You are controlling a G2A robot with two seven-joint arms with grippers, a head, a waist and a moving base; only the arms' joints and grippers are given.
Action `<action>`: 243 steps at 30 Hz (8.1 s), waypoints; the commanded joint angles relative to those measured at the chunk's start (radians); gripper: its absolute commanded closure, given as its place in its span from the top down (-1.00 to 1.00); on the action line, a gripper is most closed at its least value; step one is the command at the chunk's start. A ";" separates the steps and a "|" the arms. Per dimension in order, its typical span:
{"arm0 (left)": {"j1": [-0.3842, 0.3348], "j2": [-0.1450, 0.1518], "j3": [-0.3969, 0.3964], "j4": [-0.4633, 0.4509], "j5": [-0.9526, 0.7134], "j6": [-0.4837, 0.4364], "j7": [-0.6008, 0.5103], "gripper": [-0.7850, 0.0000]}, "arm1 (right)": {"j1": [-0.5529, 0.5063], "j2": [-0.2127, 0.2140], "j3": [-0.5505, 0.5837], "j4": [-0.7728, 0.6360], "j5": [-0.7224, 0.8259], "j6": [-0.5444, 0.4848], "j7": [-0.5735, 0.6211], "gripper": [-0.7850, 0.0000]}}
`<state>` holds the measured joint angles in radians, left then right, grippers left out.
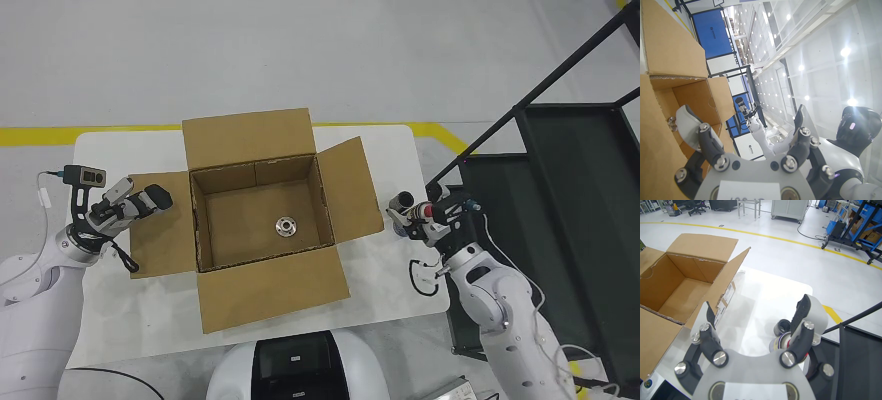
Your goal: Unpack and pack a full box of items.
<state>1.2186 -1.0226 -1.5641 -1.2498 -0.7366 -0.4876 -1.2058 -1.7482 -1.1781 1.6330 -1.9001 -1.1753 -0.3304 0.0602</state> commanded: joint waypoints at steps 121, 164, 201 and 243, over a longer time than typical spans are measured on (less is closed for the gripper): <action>0.000 0.000 0.000 0.000 0.000 0.000 0.000 1.00 | 0.271 0.010 -0.322 0.023 0.211 -0.178 0.130 -1.00; 0.000 0.000 0.000 0.000 0.000 0.000 0.000 1.00 | 0.969 -0.110 -0.767 0.529 0.868 0.040 0.743 -1.00; 0.000 0.000 0.000 0.000 0.000 0.000 0.000 1.00 | 1.312 -0.378 -1.121 1.191 0.922 0.143 0.862 1.00; 0.000 0.000 0.000 0.000 0.000 0.000 0.000 1.00 | 0.126 -0.013 -0.007 0.001 0.305 0.035 0.315 1.00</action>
<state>1.2186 -1.0226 -1.5641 -1.2498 -0.7366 -0.4876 -1.2058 -1.6227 -1.1916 1.6236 -1.9083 -0.8624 -0.3083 0.3677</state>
